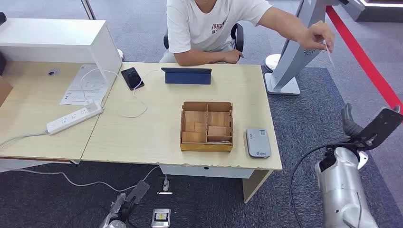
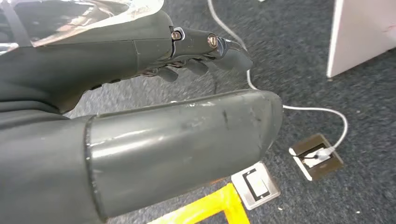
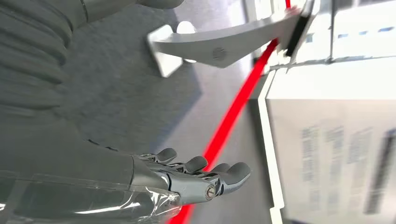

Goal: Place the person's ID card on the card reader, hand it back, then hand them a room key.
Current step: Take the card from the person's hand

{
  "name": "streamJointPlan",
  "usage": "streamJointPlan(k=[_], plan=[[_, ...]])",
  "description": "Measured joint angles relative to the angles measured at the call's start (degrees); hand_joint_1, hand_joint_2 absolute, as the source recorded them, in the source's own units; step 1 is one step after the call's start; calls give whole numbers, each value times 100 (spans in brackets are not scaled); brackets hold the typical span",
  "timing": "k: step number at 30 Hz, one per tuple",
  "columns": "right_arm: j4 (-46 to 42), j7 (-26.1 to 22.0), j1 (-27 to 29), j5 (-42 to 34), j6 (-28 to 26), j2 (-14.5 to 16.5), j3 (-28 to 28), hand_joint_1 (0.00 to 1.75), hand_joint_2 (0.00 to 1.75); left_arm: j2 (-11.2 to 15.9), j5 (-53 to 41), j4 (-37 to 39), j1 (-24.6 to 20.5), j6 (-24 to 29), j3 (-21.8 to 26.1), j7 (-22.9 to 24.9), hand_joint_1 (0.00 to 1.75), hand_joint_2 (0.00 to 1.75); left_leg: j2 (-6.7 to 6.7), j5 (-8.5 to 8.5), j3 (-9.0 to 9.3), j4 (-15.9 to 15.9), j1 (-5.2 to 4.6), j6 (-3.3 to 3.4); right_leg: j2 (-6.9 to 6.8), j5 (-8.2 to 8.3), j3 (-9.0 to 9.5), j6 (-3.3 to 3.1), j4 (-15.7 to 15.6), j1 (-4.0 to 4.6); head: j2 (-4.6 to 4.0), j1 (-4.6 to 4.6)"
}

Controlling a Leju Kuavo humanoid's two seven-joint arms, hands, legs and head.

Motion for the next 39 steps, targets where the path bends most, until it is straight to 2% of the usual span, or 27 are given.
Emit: streamJointPlan(k=[2,6,9,15,18,23,32,36,39], plan=[[-51,-68,-14,233,-122,-14,206,0,175,-11,-71,-1,-31,-19,-25,20,0,0,-1,0,-1,0,0,0,0,0,0,0,0,0,0,1],[-181,-183,-137,1179,-533,-66,973,0,175,-60,-329,-13,-152,-110,-137,84,0,0,-1,2,-1,0,1,0,-1,1,1,0,2,0,0,1],[-203,-174,-264,1874,-592,-116,1396,0,175,-97,-474,-29,-224,-166,-216,131,0,0,-2,2,0,2,1,0,-1,2,1,1,1,0,0,1],[-219,-152,-399,4197,-608,-175,1647,0,175,-142,-685,-45,-282,-194,-328,198,0,0,-1,2,-1,2,1,0,-1,1,0,1,0,0,0,1],[-221,-178,-471,4916,-610,-174,1647,0,175,-145,-686,-46,-282,-197,-362,192,0,0,-2,1,-2,2,1,0,0,1,-1,1,0,0,0,1],[-163,-180,-655,5366,-610,-161,1647,0,175,-144,-619,-46,-276,-198,-366,155,0,0,-1,2,-3,1,1,0,-1,1,-1,1,1,1,0,1],[78,-197,-921,5338,-610,-62,1645,3,175,-140,-563,-46,-258,-216,-366,134,0,0,-2,2,-4,2,2,0,-1,1,-2,1,1,1,0,1],[174,-219,-948,5269,-610,-20,1645,171,175,-138,-541,-46,-247,-216,-364,128,0,0,-3,2,-5,1,2,0,-1,1,-2,1,1,1,0,0],[237,-223,-953,5230,-610,1,1645,175,175,-138,-536,-46,-240,-214,-364,116,0,0,-3,2,-5,1,2,0,-1,1,-3,1,1,1,0,1]])
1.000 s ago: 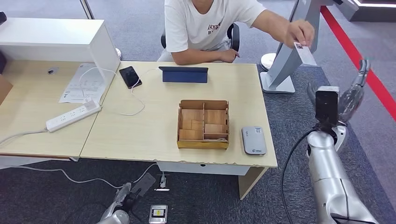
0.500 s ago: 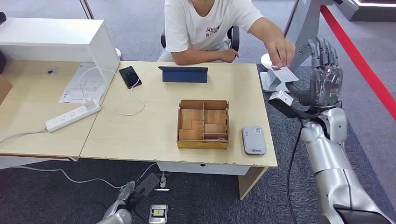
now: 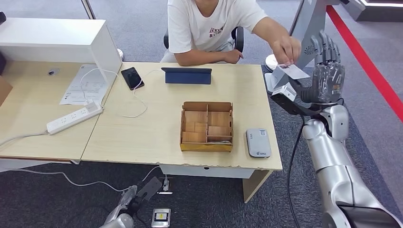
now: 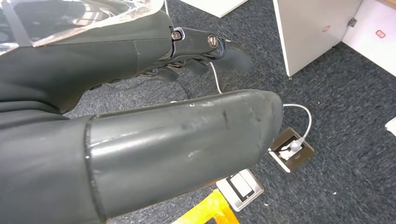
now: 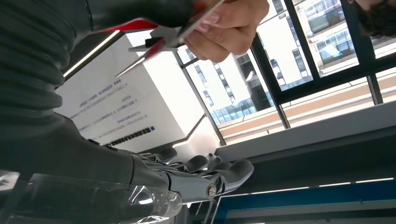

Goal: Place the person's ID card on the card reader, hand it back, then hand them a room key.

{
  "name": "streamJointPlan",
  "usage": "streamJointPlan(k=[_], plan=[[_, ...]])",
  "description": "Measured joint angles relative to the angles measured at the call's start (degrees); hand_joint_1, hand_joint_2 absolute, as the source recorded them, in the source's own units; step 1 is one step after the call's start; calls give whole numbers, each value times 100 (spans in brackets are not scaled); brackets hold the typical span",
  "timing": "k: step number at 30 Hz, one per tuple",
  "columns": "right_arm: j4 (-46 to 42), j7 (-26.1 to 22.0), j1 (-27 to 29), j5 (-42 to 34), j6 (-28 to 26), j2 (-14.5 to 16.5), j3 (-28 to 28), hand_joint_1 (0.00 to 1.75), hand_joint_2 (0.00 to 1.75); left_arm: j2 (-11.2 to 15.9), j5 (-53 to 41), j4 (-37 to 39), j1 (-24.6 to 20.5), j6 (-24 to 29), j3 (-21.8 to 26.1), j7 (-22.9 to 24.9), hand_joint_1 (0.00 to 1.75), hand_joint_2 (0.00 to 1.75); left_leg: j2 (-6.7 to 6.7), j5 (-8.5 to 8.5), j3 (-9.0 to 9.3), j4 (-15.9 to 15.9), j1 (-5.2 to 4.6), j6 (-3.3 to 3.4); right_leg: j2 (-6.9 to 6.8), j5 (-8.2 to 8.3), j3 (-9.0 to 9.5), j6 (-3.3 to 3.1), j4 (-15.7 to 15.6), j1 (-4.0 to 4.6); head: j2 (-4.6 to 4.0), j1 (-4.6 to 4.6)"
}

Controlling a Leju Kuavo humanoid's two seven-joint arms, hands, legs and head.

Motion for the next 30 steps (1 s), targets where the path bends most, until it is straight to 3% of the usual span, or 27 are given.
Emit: streamJointPlan(k=[26,30], plan=[[345,82,-69,-570,6,86,12,175,175,178,-156,0,-9,-256,-1,86,0,0,0,0,0,0,3,0,0,0,-1,0,1,0,0,1],[401,250,-38,-867,233,89,115,175,175,187,-128,0,-6,-229,2,82,0,0,1,0,1,0,3,0,0,0,-2,0,0,1,0,1]])
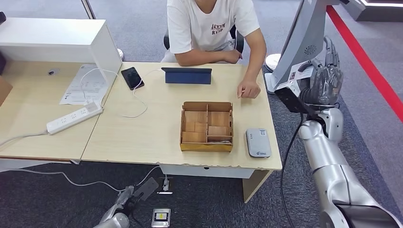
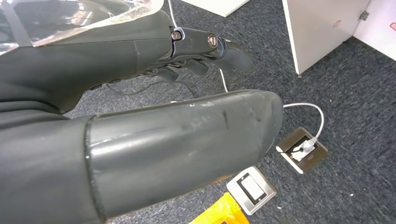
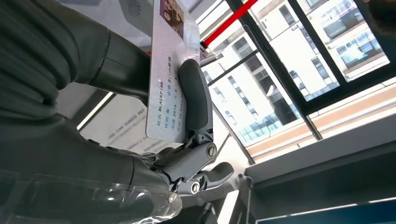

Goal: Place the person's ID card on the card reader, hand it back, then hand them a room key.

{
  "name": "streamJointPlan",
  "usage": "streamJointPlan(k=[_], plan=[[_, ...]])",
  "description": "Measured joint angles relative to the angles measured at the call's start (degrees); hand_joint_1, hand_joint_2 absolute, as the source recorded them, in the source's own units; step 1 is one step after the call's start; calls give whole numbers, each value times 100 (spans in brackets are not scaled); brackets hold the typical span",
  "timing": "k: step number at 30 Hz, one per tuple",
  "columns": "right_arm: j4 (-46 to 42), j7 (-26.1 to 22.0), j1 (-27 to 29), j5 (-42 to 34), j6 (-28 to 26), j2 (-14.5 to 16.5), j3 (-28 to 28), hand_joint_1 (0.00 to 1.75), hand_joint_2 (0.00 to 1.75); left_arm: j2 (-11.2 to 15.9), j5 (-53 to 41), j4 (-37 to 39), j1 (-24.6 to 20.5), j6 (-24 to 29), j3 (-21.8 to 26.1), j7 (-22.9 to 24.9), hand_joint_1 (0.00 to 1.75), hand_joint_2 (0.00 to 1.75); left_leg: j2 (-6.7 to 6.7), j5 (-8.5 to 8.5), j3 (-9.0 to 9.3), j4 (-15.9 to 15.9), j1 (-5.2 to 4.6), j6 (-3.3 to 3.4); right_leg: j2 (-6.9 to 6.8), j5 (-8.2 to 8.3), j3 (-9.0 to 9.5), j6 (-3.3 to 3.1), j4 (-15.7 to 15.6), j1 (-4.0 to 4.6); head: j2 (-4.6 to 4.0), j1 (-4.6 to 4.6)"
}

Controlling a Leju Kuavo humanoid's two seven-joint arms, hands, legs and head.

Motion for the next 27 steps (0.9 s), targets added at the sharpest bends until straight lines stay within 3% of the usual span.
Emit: streamJointPlan(k=[5,15,27], plan=[[47,263,153,-172,538,-45,251,175,175,-21,74,0,17,118,21,-8,0,0,0,0,-1,0,0,0,0,0,-2,0,0,0,0,-1],[88,1262,506,-427,2349,-350,946,175,175,-34,28,0,28,0,132,191,0,0,0,0,-5,0,2,0,0,0,-5,0,-1,0,0,0],[111,1700,609,-282,3002,-525,1587,175,175,-32,-27,0,27,-29,155,296,0,0,1,0,-7,0,2,0,0,0,-9,0,0,1,0,-1]])
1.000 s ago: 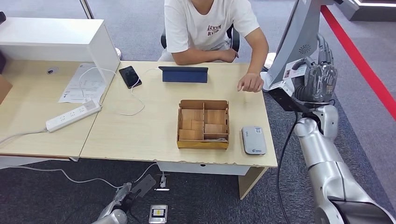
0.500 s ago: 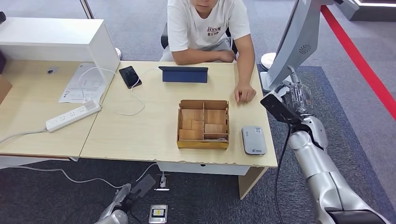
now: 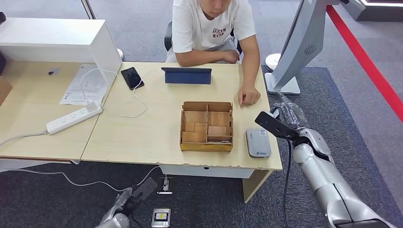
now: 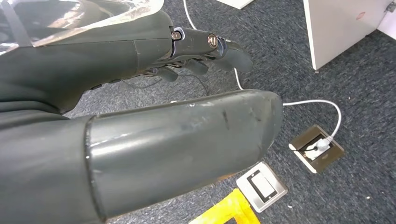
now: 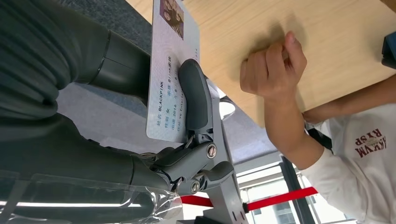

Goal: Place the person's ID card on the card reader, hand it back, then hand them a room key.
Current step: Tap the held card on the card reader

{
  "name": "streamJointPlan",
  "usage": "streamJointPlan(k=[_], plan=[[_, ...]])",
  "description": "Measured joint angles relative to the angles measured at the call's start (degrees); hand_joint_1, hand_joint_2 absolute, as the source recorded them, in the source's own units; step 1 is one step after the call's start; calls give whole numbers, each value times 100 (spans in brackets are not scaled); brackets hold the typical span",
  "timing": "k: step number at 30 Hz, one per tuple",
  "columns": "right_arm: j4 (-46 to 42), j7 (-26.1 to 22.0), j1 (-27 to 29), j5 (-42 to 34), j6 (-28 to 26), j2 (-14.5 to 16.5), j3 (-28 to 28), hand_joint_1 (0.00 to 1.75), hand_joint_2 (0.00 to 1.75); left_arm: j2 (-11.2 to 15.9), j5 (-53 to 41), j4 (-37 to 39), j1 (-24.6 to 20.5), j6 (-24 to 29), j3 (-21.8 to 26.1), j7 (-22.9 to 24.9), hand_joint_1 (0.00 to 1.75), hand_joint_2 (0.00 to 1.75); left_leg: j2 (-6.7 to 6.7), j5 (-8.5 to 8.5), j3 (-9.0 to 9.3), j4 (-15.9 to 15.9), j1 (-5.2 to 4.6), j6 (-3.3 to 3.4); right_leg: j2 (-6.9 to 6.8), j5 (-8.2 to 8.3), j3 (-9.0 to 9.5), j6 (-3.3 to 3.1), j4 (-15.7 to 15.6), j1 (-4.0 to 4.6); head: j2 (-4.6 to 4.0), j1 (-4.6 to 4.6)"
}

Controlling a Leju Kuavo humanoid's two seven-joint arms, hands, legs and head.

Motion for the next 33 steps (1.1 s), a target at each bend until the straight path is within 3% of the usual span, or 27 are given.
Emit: streamJointPlan(k=[18,33], plan=[[46,181,62,13,42,-72,385,175,175,-1,-101,0,-3,20,44,69,0,0,0,0,-1,0,0,0,0,0,-1,0,-1,0,0,0],[223,546,314,-86,-315,80,503,175,175,-17,-173,0,-12,37,49,156,0,0,0,0,-4,0,0,0,0,0,-3,0,0,0,0,1]])
